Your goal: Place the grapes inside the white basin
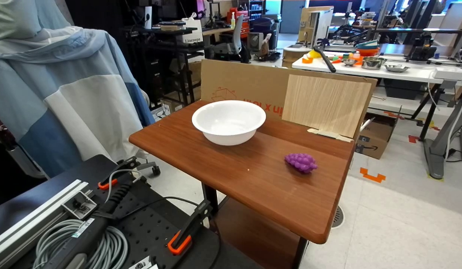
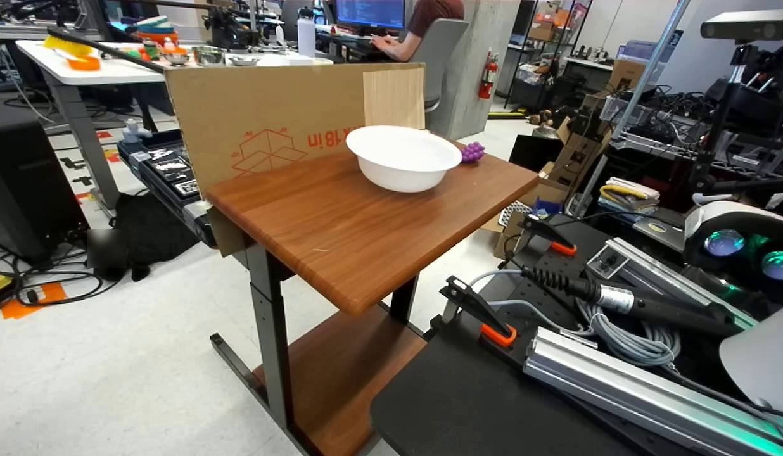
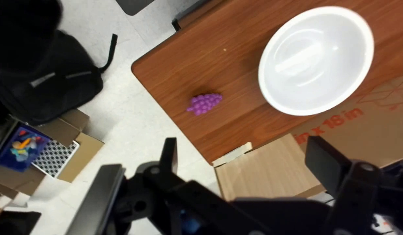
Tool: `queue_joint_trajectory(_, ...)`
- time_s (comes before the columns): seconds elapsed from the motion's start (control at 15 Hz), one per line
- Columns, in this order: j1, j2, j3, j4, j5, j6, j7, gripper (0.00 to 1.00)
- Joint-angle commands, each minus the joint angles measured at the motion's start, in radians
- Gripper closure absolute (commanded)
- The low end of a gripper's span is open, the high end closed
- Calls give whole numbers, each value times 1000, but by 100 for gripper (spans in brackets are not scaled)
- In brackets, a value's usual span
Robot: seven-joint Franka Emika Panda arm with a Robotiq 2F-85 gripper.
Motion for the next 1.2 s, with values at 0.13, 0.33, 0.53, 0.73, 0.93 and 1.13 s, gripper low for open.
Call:
queue_joint_trajectory(0.13,-19,259,-128,188,168,35,49,0)
queue_joint_trajectory(0.33,-20,356,-155,249,286,45,103,0)
queue_joint_trajectory(0.53,-19,344,-150,222,279,44,103,0)
queue_joint_trajectory(0.73,-18,373,-150,242,292,53,125,0)
queue_joint_trajectory(0.93,-12,385,-137,235,326,72,282,0)
queue_joint_trajectory(1.13,1,448,-124,249,359,69,432,0)
